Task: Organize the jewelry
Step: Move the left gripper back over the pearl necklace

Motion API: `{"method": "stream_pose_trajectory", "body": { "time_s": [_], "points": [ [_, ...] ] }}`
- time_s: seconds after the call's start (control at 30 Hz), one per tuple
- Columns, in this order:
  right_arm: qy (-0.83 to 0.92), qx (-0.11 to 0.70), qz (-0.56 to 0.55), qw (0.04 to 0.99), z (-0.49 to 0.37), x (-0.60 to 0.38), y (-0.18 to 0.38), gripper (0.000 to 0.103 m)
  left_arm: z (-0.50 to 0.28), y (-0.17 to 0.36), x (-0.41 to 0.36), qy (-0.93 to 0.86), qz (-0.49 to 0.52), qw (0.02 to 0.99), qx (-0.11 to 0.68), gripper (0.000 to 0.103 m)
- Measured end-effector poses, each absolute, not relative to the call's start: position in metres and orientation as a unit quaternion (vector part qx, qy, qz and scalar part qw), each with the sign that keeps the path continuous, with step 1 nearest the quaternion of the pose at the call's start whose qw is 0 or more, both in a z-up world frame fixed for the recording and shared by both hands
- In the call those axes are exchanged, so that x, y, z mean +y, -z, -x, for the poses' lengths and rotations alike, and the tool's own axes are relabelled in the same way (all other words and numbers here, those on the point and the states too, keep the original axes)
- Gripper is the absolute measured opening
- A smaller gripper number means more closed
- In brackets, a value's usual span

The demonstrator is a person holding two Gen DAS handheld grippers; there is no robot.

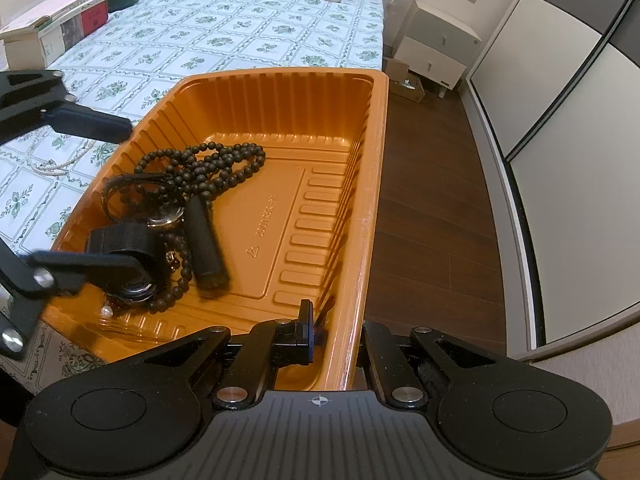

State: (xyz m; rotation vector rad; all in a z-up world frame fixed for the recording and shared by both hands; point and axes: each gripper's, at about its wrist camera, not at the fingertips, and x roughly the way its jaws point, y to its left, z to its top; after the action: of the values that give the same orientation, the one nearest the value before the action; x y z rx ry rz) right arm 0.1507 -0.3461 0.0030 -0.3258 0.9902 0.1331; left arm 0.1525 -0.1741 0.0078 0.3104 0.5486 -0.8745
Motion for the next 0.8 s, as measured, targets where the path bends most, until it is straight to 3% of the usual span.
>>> {"method": "stream_pose_trajectory", "body": {
  "time_s": [0.4, 0.8],
  "points": [
    [-0.063, 0.472, 0.156, 0.865, -0.151, -0.347, -0.003, 0.004, -0.134, -0.005, -0.091, 0.322, -0.149, 0.899, 0.256, 0.085],
    [-0.061, 0.472, 0.159, 0.865, -0.149, -0.345, -0.006, 0.004, -0.128, 0.023, -0.010, 0.224, -0.132, 0.917, 0.301, 0.082]
  ]
}}
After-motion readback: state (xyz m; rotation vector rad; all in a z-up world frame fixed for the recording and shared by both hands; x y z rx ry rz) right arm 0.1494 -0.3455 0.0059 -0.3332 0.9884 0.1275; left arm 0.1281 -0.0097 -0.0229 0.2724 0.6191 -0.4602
